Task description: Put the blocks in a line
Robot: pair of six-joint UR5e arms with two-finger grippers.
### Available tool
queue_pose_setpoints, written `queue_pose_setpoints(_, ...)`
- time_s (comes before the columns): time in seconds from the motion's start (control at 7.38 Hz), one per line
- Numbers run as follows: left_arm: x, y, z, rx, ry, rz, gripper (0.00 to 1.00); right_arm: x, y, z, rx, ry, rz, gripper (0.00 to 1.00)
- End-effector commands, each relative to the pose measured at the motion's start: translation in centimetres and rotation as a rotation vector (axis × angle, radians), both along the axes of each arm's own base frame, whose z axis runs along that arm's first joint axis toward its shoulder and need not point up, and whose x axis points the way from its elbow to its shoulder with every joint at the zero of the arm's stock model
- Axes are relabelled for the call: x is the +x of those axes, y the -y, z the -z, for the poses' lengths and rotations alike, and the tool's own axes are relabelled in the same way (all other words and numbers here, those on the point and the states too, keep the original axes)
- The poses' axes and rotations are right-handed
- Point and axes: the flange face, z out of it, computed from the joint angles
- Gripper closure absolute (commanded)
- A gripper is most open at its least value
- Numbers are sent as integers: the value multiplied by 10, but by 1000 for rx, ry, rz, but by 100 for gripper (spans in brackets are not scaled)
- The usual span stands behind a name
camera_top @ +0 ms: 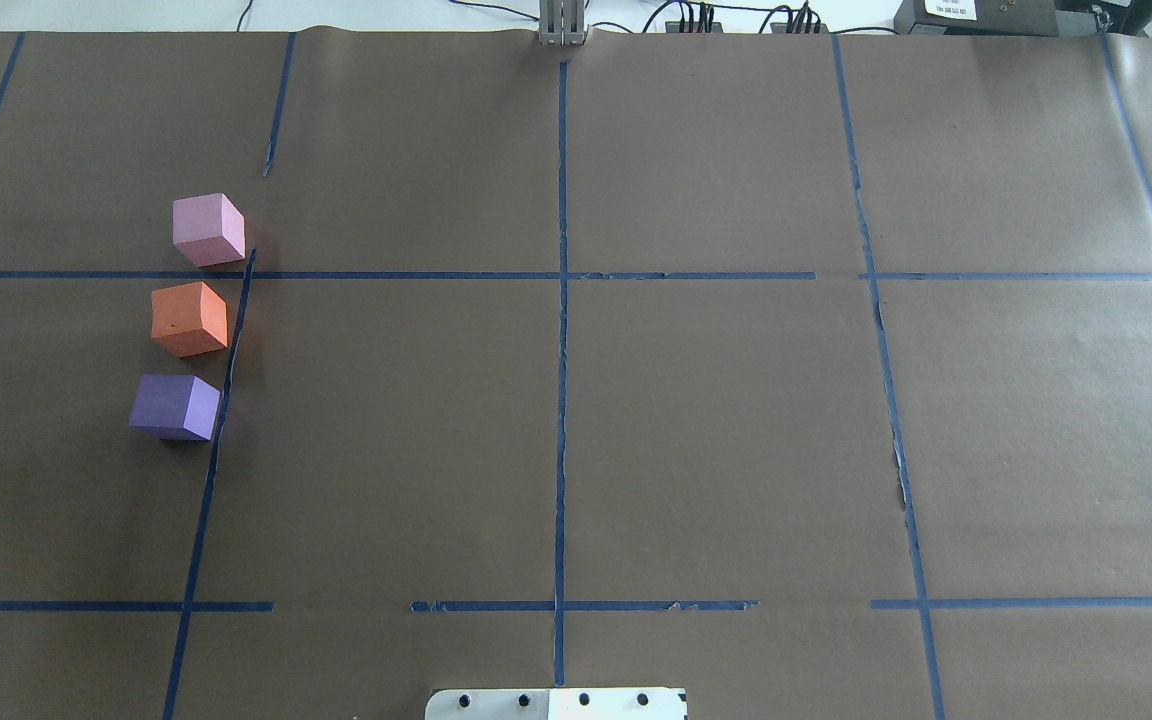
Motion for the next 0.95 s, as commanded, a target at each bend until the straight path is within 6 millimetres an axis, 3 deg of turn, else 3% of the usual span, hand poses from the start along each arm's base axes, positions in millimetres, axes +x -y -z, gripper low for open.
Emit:
queue_pose_setpoints(0.0, 0, 1, -9, 6, 2, -1, 0, 0, 0, 0, 0, 0, 0, 0)
queue_pose_setpoints(0.81, 1, 7, -13, 22, 1, -20, 0, -1, 0, 0, 0, 0, 2, 0)
